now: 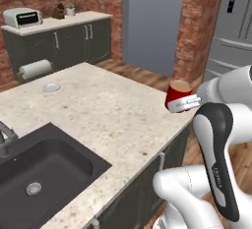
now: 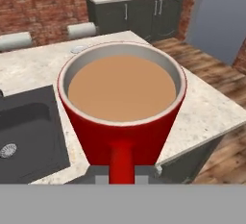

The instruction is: Pick the cup of tea, navigate to the dining table, and place it on the saucer.

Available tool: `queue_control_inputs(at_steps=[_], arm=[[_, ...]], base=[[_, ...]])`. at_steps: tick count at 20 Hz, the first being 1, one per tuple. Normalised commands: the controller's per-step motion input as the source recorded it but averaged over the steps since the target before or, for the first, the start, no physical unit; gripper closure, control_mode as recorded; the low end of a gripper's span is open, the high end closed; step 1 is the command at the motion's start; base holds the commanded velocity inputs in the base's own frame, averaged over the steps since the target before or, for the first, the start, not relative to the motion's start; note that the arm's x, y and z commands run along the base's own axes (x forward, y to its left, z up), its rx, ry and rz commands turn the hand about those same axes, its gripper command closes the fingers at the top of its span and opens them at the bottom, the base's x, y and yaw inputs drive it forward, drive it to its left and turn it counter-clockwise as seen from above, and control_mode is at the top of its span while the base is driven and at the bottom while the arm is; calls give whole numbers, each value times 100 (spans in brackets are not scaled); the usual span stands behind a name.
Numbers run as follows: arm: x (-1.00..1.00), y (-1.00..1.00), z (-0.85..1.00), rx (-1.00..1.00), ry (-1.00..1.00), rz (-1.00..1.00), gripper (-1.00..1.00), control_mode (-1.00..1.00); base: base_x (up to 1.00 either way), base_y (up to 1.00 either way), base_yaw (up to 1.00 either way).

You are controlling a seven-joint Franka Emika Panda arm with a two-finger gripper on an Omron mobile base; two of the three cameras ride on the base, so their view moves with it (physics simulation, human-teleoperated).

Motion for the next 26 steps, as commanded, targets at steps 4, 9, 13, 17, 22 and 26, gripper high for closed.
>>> queue_control_inputs(at_steps=[4, 9, 13, 17, 22, 26], arm=[[0, 0, 0, 0, 0, 0, 100, 100], [0, 0, 0, 0, 0, 0, 100, 100], [0, 0, 0, 0, 0, 0, 100, 100], [0, 0, 0, 0, 0, 0, 100, 100], [0, 0, 0, 0, 0, 0, 100, 100], [0, 0, 0, 0, 0, 0, 100, 100]], base=[[58, -100, 0], [55, -100, 0], [60, -92, 0], [62, -90, 0], [69, -88, 0], [87, -80, 10]])
